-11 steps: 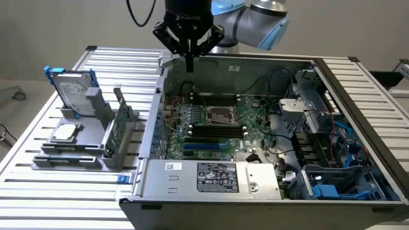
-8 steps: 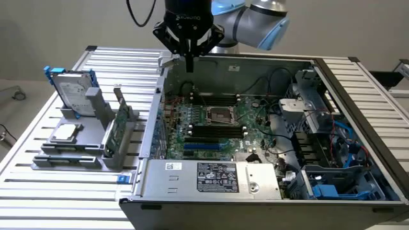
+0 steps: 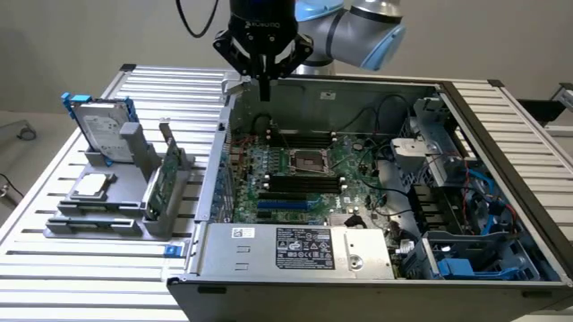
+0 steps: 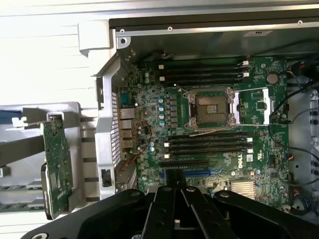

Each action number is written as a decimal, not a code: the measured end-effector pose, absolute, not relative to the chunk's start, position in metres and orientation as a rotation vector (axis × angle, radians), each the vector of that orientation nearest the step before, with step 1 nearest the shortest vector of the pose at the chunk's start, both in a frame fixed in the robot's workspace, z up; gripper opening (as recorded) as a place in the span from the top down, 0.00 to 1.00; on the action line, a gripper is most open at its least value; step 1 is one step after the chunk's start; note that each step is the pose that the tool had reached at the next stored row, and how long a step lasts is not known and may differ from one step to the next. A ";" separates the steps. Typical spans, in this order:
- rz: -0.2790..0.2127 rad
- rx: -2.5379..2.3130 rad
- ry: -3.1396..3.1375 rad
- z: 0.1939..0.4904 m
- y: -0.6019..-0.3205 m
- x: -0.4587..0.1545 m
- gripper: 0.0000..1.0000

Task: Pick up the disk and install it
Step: 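Reach for the disk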

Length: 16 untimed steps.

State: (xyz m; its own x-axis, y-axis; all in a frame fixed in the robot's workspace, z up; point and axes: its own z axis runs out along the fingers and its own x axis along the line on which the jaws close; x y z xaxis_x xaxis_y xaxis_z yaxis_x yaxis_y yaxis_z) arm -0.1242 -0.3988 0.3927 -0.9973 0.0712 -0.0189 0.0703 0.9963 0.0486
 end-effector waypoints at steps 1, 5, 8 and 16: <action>0.075 0.110 3.118 0.393 -0.399 -0.129 0.89; 0.075 0.110 3.119 0.393 -0.399 -0.147 0.89; 0.075 0.110 3.120 0.393 -0.399 -0.160 0.89; 0.075 0.111 3.122 0.392 -0.398 -0.197 0.89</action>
